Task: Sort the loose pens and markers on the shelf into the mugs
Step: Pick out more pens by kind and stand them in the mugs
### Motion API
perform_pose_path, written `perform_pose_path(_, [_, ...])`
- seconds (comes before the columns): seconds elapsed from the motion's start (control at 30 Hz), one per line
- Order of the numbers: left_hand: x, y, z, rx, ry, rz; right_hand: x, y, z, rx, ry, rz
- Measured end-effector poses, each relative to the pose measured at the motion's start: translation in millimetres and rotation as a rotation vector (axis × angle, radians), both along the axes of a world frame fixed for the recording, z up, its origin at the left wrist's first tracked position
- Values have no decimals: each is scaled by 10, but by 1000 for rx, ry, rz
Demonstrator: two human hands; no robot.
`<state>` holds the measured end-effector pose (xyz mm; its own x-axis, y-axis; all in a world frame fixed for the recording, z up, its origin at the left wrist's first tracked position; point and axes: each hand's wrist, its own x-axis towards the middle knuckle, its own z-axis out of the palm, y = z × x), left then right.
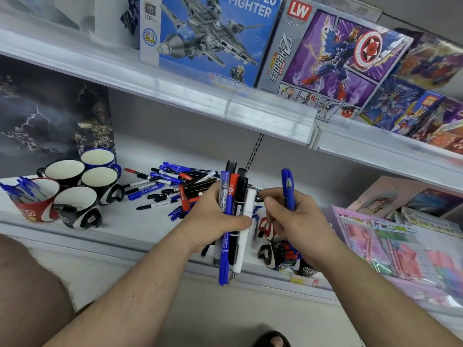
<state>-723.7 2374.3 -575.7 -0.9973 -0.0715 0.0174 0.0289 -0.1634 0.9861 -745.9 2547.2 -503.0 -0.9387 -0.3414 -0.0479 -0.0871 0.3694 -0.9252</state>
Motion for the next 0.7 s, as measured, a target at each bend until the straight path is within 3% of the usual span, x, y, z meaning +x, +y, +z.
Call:
perform_pose_path(0.1, [3, 21, 6, -11, 22, -27, -1, -12, -21, 18, 74, -15])
perform_pose_path(0.2, [-16, 10, 22, 129, -4, 51, -3, -8, -74, -16, -22, -39])
perform_pose_path(0.4, [-82, 2, -3, 951, -214, 251, 14, -5, -139, 7, -153, 6])
perform_pose_path(0.6, [-116, 77, -100, 963, -262, 264, 66, -65, -152, -83, -198, 13])
perform_pose_path(0.7, [-156, 127, -163, 885, -280, 258, 68, -43, -218, 114, -46, 2])
